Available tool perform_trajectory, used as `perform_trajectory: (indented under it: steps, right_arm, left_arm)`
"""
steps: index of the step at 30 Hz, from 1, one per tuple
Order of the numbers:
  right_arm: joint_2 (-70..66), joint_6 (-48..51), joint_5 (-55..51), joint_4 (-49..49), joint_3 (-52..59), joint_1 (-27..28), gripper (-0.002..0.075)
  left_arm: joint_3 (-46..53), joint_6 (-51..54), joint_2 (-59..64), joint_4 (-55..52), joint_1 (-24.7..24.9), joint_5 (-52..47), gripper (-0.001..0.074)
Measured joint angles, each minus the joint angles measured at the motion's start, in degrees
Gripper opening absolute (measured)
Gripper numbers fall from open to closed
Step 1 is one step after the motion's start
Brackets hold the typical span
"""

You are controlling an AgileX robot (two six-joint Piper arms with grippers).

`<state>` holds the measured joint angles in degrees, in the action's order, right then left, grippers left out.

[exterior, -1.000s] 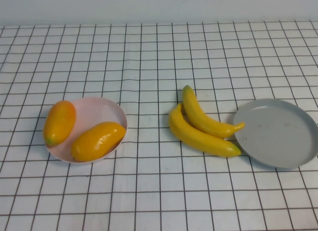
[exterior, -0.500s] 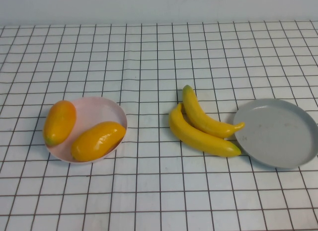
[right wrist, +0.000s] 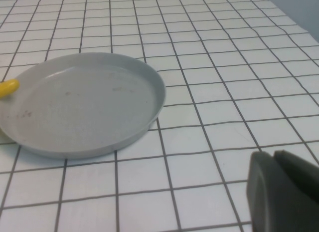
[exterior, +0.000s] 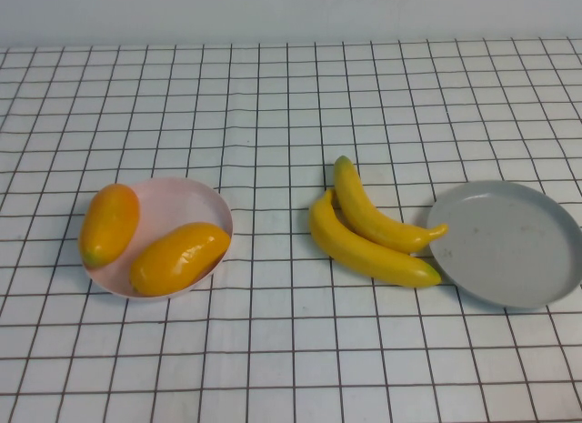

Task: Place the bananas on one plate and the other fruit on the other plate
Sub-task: Put another type of fruit in the right plate

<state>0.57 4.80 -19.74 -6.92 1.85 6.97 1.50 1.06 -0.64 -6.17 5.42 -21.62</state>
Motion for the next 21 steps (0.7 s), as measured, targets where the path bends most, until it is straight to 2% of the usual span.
perform_trajectory:
  steps: [8,10,15,17,21]
  right_arm:
    - [0.00,0.00,0.91,-1.73,0.00,0.00,-0.0016]
    - [0.00,-1.02,3.35,-10.48,0.00,0.00,-0.0016]
    - [0.00,-6.18,11.62,-55.46,0.00,0.00,-0.0017]
    - [0.00,-1.93,15.98,-64.48,0.00,0.00,-0.0016]
    - [0.00,12.78,25.27,-70.62,0.00,0.00,-0.0016]
  left_arm:
    - [0.00,0.00,0.00,0.00,0.00,0.00,-0.0002]
    - [0.00,0.00,0.00,0.00,0.00,0.00,-0.0002]
    - [0.00,0.00,0.00,0.00,0.00,0.00,-0.0002]
    - [0.00,0.00,0.00,0.00,0.00,0.00,-0.0002]
    - [0.00,0.00,0.00,0.00,0.00,0.00,-0.0002]
